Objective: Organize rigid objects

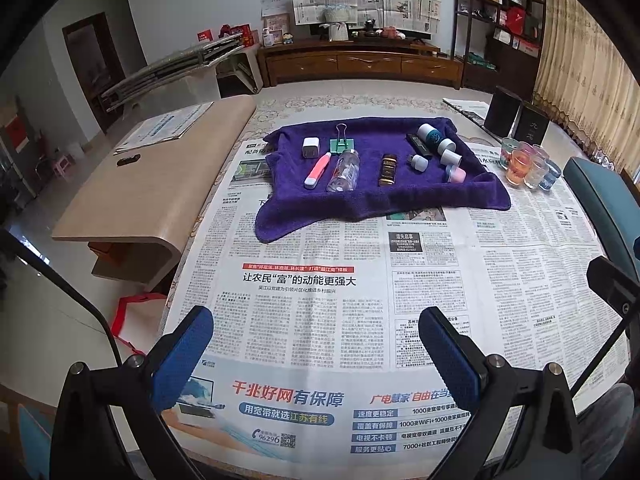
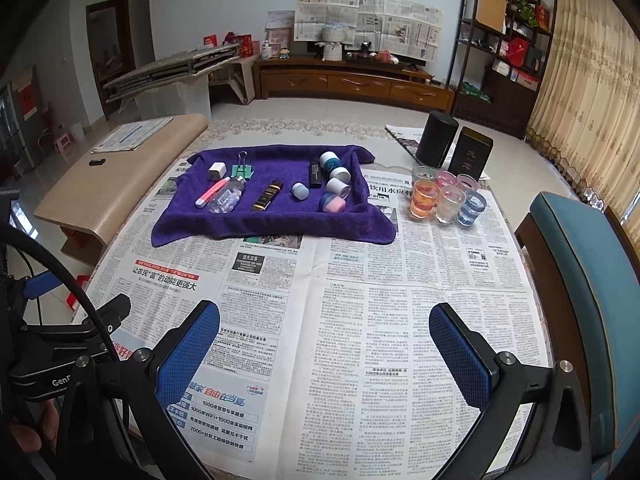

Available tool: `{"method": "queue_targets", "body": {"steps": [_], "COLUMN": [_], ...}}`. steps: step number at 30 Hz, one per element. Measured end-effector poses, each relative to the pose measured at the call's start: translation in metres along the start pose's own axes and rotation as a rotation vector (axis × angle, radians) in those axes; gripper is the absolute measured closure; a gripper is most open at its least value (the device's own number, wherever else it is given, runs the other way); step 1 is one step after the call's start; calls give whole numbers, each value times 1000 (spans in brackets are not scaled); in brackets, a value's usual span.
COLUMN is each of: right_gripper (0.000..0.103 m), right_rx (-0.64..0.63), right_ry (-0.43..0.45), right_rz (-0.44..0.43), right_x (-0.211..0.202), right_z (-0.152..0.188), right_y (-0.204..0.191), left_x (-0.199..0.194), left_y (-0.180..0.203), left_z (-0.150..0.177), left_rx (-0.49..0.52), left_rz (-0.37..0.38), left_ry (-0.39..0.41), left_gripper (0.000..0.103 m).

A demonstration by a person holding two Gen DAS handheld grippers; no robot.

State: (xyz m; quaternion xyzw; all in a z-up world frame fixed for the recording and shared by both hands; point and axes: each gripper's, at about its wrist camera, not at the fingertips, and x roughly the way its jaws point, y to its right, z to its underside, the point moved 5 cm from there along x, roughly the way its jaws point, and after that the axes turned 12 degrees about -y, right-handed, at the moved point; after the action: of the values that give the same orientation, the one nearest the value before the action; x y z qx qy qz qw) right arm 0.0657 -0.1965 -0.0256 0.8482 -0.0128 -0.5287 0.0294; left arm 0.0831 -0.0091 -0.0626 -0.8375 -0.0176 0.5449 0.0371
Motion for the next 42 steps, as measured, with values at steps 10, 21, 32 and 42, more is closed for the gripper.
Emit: {"method": "queue_targets", "body": {"steps": [10, 21, 32, 42], "right_gripper": [0, 0, 0, 0], "right_rx": [-3, 0, 5, 8], "right_ry": [-7, -16, -18, -19], "right_rz": [7, 9, 10, 12], "right_x": [0, 4, 6, 7], "right_z": [2, 3, 4, 4], "right_y": [-1, 0, 0, 1], "left_x": [-3, -5, -6, -7], "left_y": [2, 1, 3, 5], "left_z": [0, 0, 0, 1], "left_rx": [8, 3, 15, 30], "left_rz": [2, 13, 16, 27], "left_ry": [4, 7, 8, 16], "left_gripper": [0, 0, 0, 0]}}
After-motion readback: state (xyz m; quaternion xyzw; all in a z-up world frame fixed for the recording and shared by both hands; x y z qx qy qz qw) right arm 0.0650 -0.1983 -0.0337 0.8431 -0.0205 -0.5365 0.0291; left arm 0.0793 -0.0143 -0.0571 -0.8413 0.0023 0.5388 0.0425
